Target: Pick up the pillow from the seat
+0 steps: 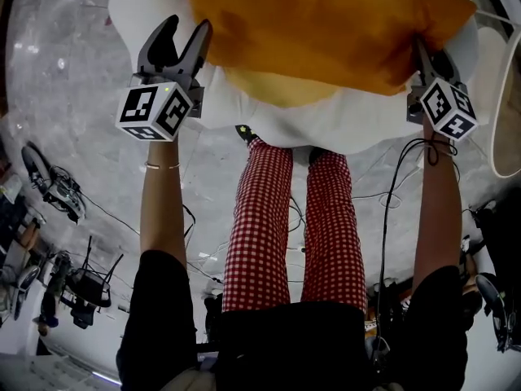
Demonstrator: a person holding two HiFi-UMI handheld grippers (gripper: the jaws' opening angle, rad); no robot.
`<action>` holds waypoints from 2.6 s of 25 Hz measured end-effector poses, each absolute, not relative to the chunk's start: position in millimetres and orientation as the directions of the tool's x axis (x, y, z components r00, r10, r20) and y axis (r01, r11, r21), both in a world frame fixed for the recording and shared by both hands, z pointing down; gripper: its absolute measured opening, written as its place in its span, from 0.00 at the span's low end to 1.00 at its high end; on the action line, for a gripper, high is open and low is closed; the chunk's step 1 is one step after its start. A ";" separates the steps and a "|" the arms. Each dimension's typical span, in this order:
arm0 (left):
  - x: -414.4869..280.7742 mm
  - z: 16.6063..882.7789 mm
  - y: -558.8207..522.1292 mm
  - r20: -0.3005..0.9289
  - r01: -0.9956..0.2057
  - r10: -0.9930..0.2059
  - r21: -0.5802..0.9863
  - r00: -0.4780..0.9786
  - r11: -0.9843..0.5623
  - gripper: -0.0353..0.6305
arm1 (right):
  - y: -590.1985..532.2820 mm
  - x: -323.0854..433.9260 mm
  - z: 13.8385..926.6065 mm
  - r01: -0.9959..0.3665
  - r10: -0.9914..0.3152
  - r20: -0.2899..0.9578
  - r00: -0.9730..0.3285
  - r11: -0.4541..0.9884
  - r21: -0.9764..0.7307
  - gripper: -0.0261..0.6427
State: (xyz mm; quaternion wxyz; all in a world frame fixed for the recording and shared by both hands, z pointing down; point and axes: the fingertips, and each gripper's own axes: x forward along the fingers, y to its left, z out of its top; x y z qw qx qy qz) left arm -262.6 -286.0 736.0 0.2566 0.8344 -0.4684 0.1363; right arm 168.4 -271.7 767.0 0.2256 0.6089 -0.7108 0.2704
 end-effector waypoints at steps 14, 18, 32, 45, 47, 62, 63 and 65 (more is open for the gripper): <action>-273.6 781.5 -316.3 0.499 -0.831 -0.666 0.361 0.555 -0.423 0.43 | -273.7 167.1 764.0 -0.992 -0.771 0.625 -0.121 0.075 -0.099 0.31; -274.0 794.9 -327.9 0.497 -0.813 -0.643 0.386 0.582 -0.437 0.44 | -276.1 163.4 768.5 -0.993 -0.776 0.621 -0.108 0.060 -0.099 0.31; -258.5 801.3 -335.9 0.436 -0.712 -0.565 0.488 0.700 -0.505 0.48 | -278.5 166.0 773.4 -0.994 -0.775 0.625 -0.098 0.048 -0.096 0.31; -244.9 805.4 -341.1 0.519 -0.779 -0.583 0.371 0.626 -0.506 0.31 | -279.8 169.0 773.1 -0.993 -0.778 0.619 -0.109 0.052 -0.109 0.31; -243.6 803.5 -339.4 0.537 -0.792 -0.585 0.356 0.608 -0.497 0.26 | -279.3 169.4 772.0 -0.993 -0.777 0.620 -0.109 0.052 -0.108 0.31; -242.0 781.2 -323.3 0.582 -0.822 -0.588 0.311 0.562 -0.477 0.17 | -267.8 160.8 757.0 -0.994 -0.777 0.622 -0.097 0.039 -0.106 0.19; -240.6 778.7 -322.2 0.584 -0.825 -0.590 0.308 0.557 -0.474 0.17 | -266.6 162.0 754.2 -0.993 -0.779 0.620 -0.098 0.039 -0.107 0.19; -239.4 773.6 -319.4 0.587 -0.831 -0.595 0.304 0.549 -0.466 0.17 | -264.0 162.7 749.1 -0.993 -0.779 0.619 -0.099 0.042 -0.106 0.19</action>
